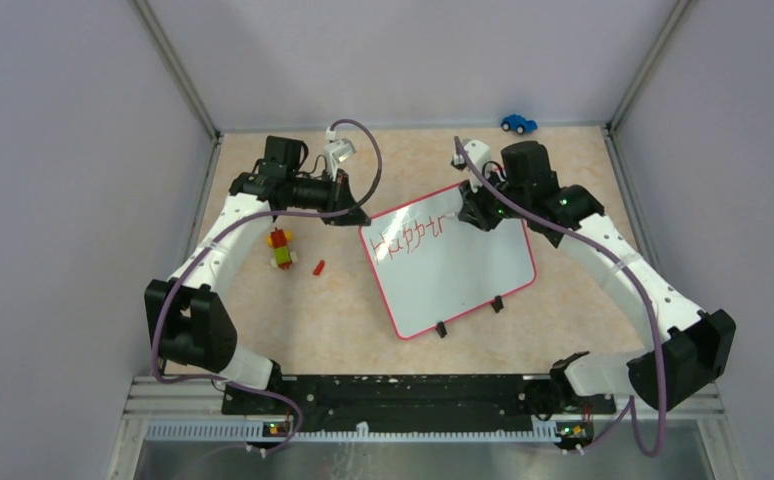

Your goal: Write a sentence on the whiteboard

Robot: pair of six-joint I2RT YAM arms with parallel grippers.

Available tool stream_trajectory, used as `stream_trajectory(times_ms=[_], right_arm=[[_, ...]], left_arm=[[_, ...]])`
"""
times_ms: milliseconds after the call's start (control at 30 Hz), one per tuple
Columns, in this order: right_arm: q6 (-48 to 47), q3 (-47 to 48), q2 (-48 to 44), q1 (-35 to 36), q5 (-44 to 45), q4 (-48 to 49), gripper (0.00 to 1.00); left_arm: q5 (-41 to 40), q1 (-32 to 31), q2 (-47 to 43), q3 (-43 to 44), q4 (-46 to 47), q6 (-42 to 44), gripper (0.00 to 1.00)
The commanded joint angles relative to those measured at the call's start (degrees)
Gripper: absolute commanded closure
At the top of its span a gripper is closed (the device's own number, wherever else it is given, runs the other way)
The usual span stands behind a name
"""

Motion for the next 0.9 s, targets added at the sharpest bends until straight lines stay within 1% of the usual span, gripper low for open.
stream_trajectory(times_ms=[0,400,567,867], right_arm=[[-1.32,-0.56,-1.47,-0.65,0.6,0.02,1.0],[-0.18,-3.78,-3.96,-0.59,-2.18,-1.53,1.0],[0.26,-1.9,-4.95,-0.61,-2.93,-2.11,1.0],[-0.05,0.6,-4.42,-1.2,-1.11,-1.32,1.0]], left_arm=[[0.68,-2.23,0.6,-1.04,-2.45,1.53,1.0],[0.58,-2.23,0.57,-1.15,-2.37,1.52,1.0],[0.64,-2.32,0.6,-1.08,-2.39,1.5,1.0],[0.56,-2.37,0.35,-1.06,-2.44,1.49,1.0]])
